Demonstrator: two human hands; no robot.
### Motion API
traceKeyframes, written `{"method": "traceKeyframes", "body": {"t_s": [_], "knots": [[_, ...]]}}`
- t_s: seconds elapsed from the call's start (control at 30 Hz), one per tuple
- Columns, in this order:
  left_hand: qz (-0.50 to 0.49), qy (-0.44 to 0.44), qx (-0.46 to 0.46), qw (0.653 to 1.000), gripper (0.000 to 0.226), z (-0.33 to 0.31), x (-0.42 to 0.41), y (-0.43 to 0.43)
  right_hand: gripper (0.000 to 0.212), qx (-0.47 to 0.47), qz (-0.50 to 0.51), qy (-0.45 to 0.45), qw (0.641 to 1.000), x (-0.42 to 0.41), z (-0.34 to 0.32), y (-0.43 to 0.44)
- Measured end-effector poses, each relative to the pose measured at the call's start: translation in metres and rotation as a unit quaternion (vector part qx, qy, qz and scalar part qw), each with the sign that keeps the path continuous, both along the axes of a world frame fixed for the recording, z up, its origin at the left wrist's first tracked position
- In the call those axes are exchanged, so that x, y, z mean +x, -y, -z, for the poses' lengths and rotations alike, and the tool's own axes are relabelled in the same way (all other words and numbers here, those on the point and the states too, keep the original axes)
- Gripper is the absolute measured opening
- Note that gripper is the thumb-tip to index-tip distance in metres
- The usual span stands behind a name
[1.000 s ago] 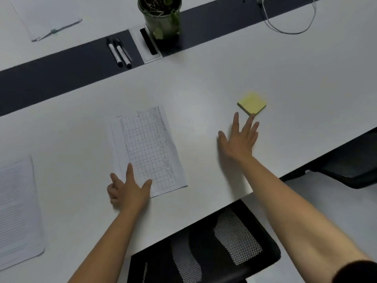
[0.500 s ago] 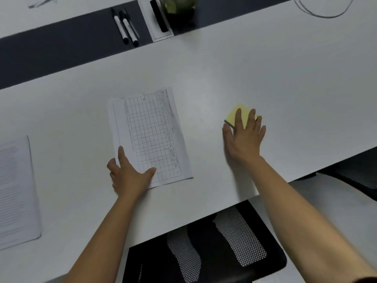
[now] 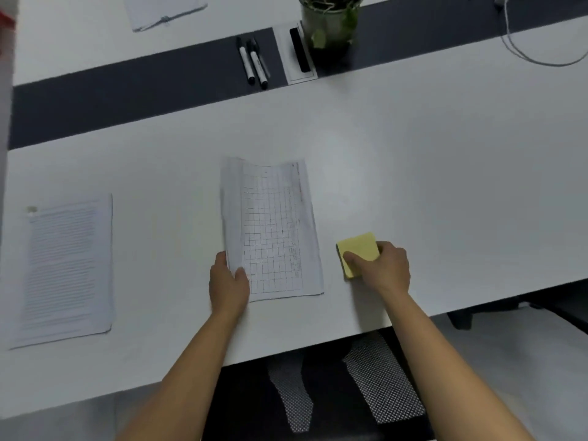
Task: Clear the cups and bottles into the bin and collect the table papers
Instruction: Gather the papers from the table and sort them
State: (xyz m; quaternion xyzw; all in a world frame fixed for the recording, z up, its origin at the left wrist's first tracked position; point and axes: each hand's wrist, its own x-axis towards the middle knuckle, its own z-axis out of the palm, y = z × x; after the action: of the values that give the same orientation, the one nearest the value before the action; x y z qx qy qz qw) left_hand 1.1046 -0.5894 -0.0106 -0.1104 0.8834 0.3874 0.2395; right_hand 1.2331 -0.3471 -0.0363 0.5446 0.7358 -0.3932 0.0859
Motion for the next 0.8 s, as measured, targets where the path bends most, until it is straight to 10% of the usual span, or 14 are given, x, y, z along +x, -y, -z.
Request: {"method": "traceKeyframes", "body": {"t_s": [0.2,0.37,0.8], "knots": [[-0.034,-0.040,0.068,0.996,0.026,-0.049,-0.003,0.031,0.039,-0.122,0.083,-0.120,0.982,0.001,-0.024,0.026],[-0.088,-0.012,0.151,0.985,0.043,-0.083,-0.012,0.100,0.032,-0.409,0.121,-0.311,0.849,-0.034,-0.077,0.082],[-0.124,0.004,0.123,0.985,0.042,-0.076,-0.092,0.291,0.022,-0.352,-0.060,-0.245,0.901,-0.150,-0.083,0.319]]}}
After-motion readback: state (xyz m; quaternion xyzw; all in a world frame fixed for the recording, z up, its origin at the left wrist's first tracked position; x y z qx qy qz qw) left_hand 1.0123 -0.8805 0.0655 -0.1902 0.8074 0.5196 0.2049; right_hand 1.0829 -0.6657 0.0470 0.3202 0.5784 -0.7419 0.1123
